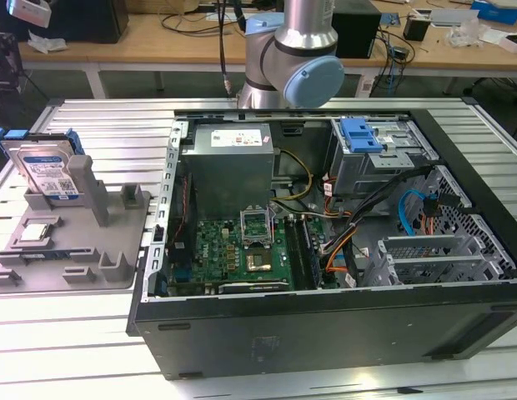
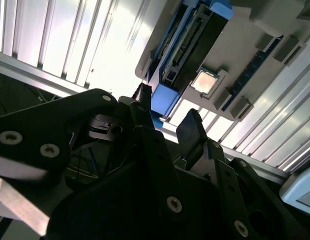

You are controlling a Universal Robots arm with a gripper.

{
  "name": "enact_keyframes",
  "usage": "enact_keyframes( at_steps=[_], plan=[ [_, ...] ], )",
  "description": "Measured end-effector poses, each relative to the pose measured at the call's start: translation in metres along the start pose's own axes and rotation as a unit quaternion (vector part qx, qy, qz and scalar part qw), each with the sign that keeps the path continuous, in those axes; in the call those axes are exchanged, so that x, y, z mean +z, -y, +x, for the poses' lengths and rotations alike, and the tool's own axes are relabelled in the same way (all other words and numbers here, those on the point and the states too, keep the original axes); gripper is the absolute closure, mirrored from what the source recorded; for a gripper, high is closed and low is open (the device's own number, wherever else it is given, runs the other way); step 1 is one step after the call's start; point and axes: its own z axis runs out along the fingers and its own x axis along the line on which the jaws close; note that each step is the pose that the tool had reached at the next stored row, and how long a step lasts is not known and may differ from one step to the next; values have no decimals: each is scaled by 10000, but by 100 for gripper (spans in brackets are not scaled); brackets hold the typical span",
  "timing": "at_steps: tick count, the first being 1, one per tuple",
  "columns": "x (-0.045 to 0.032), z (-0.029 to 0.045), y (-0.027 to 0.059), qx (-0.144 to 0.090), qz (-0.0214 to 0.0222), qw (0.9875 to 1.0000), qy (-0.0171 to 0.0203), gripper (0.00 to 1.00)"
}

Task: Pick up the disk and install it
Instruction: 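Pick up the disk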

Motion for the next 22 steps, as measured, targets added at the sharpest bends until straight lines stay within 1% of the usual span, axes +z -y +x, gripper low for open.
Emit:
enact_keyframes(
  at_steps=[2,4,9,20,22],
  plan=[
    [19,0,1,0,4,10000,0,52],
    [72,15,4,-1,8,10000,0,52],
    [108,66,12,-2,7,10000,0,52],
    [206,67,30,-4,8,10000,0,52],
    [241,64,32,-8,9,10000,0,52]
  ],
)
